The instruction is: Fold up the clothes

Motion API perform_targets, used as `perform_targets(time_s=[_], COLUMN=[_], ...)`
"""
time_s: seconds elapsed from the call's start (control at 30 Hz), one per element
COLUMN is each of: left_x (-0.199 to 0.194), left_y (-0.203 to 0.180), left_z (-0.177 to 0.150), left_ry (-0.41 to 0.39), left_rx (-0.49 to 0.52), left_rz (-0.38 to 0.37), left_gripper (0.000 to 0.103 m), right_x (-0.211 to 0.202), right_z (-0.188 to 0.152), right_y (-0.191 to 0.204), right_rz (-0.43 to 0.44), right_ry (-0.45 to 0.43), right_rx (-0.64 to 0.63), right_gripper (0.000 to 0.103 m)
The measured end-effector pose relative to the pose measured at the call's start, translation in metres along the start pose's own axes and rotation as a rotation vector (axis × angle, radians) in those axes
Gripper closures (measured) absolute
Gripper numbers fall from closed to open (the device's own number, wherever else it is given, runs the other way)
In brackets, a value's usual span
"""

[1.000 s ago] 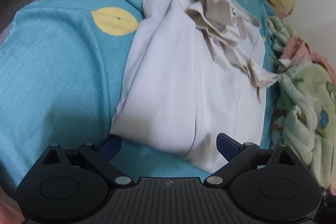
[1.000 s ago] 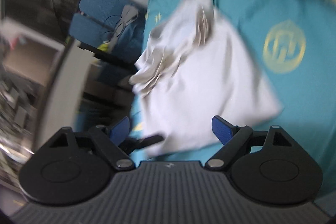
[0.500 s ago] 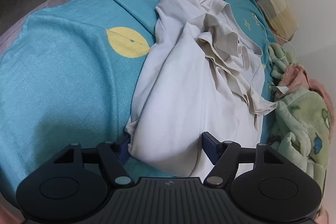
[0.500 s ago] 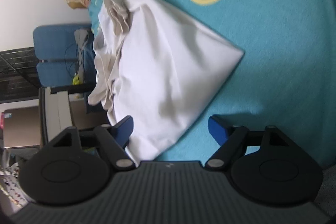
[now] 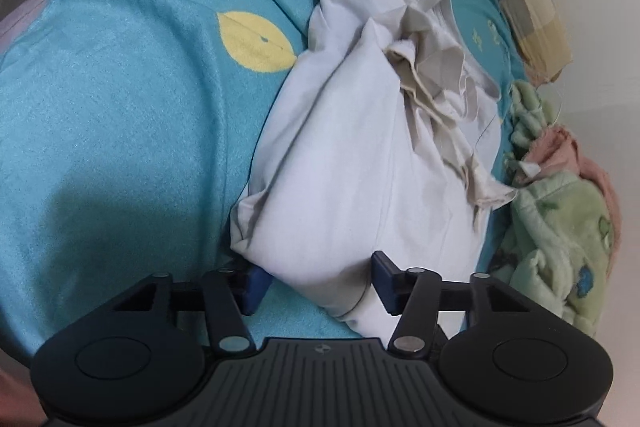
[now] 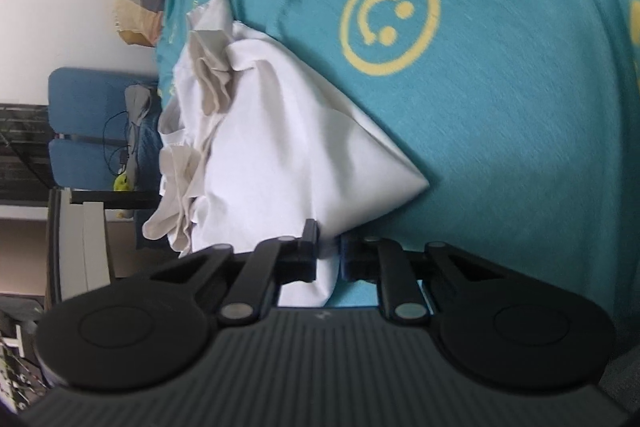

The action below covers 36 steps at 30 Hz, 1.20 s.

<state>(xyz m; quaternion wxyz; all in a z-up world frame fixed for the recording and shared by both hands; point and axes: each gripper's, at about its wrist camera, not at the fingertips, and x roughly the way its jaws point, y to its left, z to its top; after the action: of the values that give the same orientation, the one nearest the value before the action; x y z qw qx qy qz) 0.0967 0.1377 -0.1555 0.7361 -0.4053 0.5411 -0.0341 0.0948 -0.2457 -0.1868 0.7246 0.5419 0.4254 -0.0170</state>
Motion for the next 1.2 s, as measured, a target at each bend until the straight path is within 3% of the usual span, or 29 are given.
perform_targets(time_s=[0.17,0.3,0.4,0.6,0.77,0.9,1.1,1.2], left_x=[-0.010,-0.018,-0.027,-0.067,-0.111,-0.152,-0.200,-0.217], left_y=[0.004,0.002,-0.002,-0.030,-0.044,-0.032,-0.012,-0.006], left_z=[0.002,0.002,0.003,0.006,-0.006,-0.036,-0.091,-0.106], left_ry=[-0.058,-0.103,-0.141,-0.196,-0.185,-0.163,-0.132,-0.134], left_rx=[-0.043,-0.045,-0.048,-0.027,-0.047,-0.050,-0.016,-0.002], left_rz=[-0.046,-0.080,-0.131,-0.237,-0.314,-0.310,-0.267,-0.269], left_gripper=[0.067,0.085,0.089,0.092,0.092,0.092,0.092,0.092], right_x=[-0.013,-0.017,-0.020,-0.050,-0.093,-0.128,-0.183,-0.182], right_z=[0.003,0.007,0.007,0.004,-0.006,-0.023,-0.065,-0.063], right_y=[0.009,0.013,0.017,0.055,0.088,0.089,0.065,0.067], right_rz=[0.057,0.074,0.087,0.171,0.222,0.245,0.216,0.210], right_ry=[-0.079,-0.104,-0.121,-0.186,-0.246,-0.252,-0.225,-0.225], right_rx=[-0.067,-0.088,-0.100,-0.175,-0.256,-0.264,-0.250,-0.243], right_gripper=[0.093,0.093,0.094,0.094,0.094,0.094,0.094,0.094])
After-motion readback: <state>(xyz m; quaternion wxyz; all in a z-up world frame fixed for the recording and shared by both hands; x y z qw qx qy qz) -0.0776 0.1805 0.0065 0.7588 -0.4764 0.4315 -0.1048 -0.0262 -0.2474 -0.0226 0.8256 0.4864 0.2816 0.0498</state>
